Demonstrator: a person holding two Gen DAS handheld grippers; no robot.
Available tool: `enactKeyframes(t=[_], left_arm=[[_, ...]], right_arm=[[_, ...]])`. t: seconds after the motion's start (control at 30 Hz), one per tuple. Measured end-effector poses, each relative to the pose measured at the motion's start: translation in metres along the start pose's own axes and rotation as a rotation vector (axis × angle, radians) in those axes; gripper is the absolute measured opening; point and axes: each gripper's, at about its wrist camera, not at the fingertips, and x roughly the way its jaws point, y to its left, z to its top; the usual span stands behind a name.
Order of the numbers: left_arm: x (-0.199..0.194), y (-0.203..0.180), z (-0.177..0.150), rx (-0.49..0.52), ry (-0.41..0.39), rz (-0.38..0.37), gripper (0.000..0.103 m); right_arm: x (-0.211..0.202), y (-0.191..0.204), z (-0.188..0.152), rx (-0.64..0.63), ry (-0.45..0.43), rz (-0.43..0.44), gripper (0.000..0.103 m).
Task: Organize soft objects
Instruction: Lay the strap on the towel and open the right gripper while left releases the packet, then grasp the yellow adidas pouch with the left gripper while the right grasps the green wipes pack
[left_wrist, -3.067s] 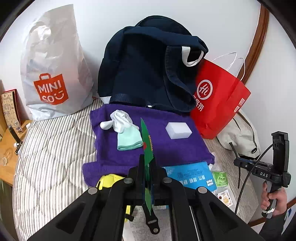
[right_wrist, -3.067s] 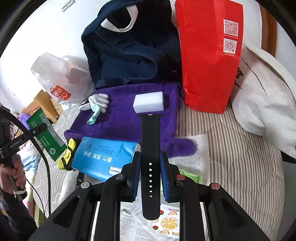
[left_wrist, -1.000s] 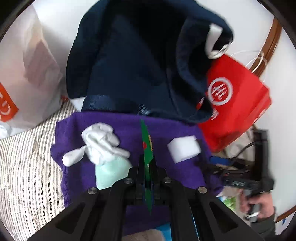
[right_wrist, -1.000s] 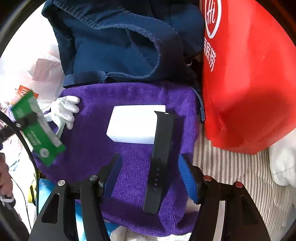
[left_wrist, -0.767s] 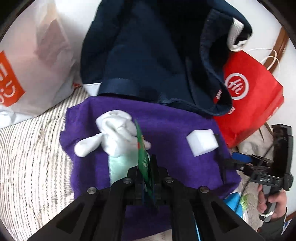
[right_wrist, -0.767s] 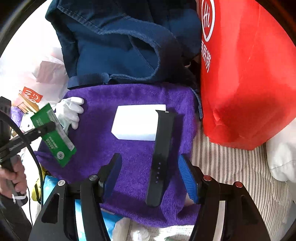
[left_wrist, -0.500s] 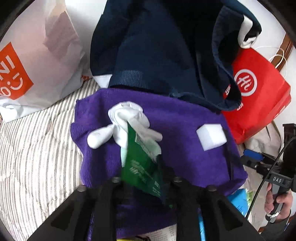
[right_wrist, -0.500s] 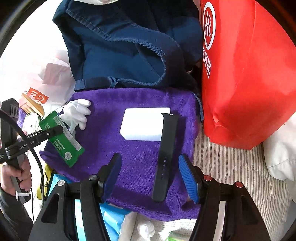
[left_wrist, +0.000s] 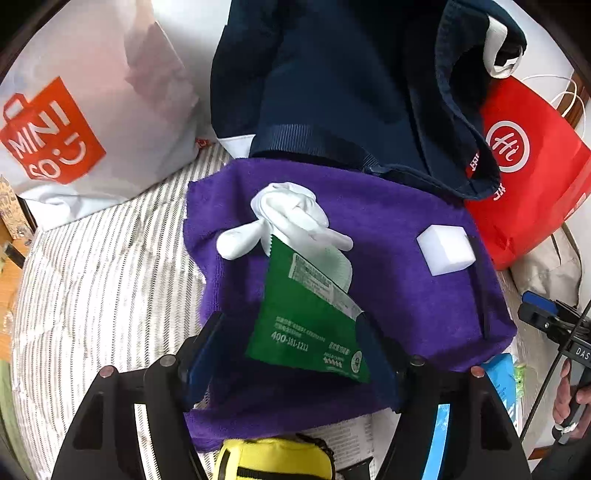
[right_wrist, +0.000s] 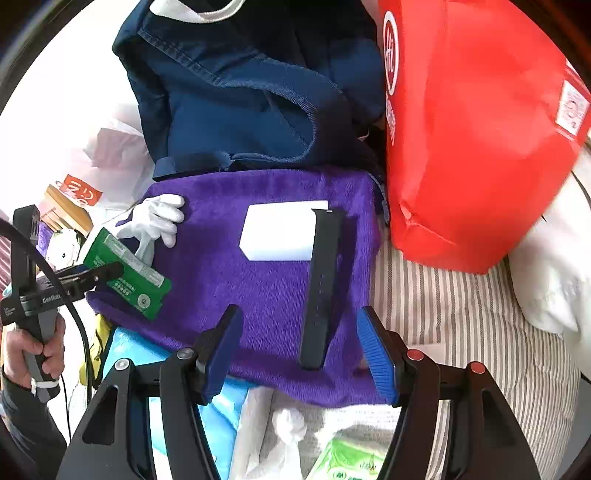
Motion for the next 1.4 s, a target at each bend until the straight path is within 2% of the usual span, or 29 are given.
enactKeyframes(t=[0.07, 0.3, 0.57, 0.83, 1.07, 1.2, 1.33, 1.37, 1.4], left_arm=[[-0.005, 0.001, 0.0, 0.0, -0.002, 0.006, 0.073], [-0.023, 0.004, -0.006, 0.008, -0.011, 0.032, 0.073], [-0.043, 0.001, -0.038, 0.06, -0.012, 0.045, 0.076], [-0.053, 0.001, -0.079, 0.109, 0.009, -0.016, 0.081], [-0.025, 0.001, -0.106, 0.177, 0.089, 0.047, 0.081], [-0.014, 0.0, -0.11, 0.221, 0.07, 0.104, 0.082], [-0.016, 0.001, -0.111, 0.206, 0.029, 0.107, 0.073], [-0.017, 0.002, -0.111, 0.204, 0.025, 0.104, 0.068], [-0.018, 0.003, -0.111, 0.195, 0.022, 0.095, 0.057]], right_arm=[[-0.005, 0.0, -0.004, 0.001, -0.002, -0.001, 0.064], [-0.021, -0.003, -0.022, 0.002, -0.016, -0.008, 0.064], [-0.04, -0.011, -0.048, 0.029, -0.023, -0.013, 0.064], [-0.053, -0.015, -0.077, 0.052, -0.019, -0.022, 0.065], [-0.069, -0.027, -0.106, 0.089, -0.013, -0.048, 0.065], [-0.075, -0.038, -0.119, 0.115, -0.003, -0.064, 0.066], [-0.078, -0.046, -0.131, 0.139, 0.007, -0.074, 0.066], [-0.078, -0.048, -0.135, 0.143, 0.009, -0.075, 0.066], [-0.079, -0.049, -0.137, 0.148, 0.011, -0.076, 0.066]])
